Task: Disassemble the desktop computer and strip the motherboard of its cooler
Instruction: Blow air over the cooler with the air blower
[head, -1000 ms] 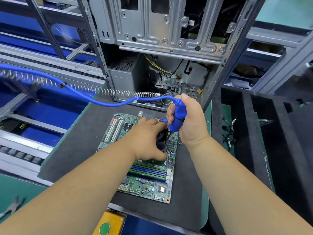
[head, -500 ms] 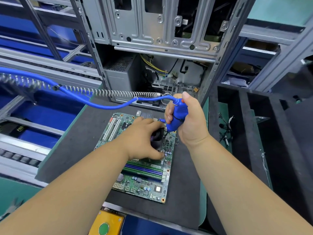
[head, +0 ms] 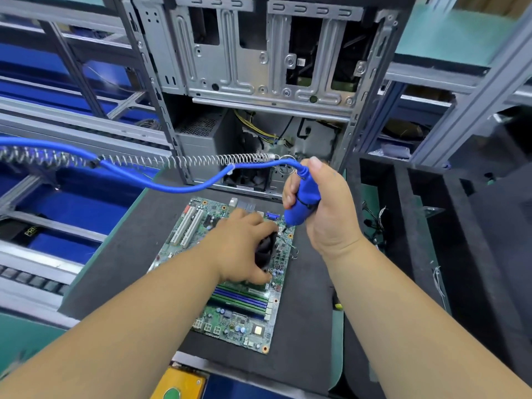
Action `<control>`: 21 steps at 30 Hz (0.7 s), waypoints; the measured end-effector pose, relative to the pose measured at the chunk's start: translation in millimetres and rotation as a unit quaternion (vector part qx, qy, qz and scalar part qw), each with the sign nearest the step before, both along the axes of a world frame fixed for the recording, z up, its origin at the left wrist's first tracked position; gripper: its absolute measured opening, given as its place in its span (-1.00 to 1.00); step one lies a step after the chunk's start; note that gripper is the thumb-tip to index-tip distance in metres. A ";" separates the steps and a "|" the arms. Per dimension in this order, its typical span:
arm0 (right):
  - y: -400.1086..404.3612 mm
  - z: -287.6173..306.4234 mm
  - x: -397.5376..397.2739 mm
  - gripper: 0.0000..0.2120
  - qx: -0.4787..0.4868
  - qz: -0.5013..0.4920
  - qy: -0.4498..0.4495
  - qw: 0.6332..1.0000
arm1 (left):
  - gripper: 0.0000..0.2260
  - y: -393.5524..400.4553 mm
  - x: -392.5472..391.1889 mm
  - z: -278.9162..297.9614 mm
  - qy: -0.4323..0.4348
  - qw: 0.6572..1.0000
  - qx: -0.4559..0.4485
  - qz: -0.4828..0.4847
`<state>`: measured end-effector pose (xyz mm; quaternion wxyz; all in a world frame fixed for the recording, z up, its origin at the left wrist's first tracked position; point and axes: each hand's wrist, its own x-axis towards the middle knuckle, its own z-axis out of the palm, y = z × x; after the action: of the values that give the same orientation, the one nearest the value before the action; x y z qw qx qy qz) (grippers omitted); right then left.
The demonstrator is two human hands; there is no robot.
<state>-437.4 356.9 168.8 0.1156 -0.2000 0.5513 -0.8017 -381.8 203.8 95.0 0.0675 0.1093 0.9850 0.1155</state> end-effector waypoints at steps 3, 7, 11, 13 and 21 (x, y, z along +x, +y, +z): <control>4.1 2.3 2.0 -0.64 0.025 -0.017 0.019 0.999 | -0.15 4.5 1.1 -0.8 -0.013 1.000 -0.001 0.012; 2.7 11.5 8.9 -0.88 0.028 0.028 0.036 0.999 | -0.06 -2.0 4.6 12.3 -0.045 0.997 -0.026 0.053; -7.8 18.9 22.2 -0.77 0.003 0.120 -0.022 0.993 | -0.44 4.7 38.2 43.7 0.072 0.945 0.293 0.124; -17.5 20.0 32.4 -0.74 0.010 0.164 -0.063 0.984 | -0.64 7.7 61.2 55.2 0.098 0.869 0.444 0.193; -85.6 -0.1 89.9 -0.74 0.187 0.251 0.035 0.949 | -0.73 -20.7 146.1 42.6 0.134 0.752 0.556 0.328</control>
<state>-347.5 271.4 168.7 0.3293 -0.3342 0.6270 -0.6219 -235.8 183.1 137.6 -0.1797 -0.1875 0.7212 0.6422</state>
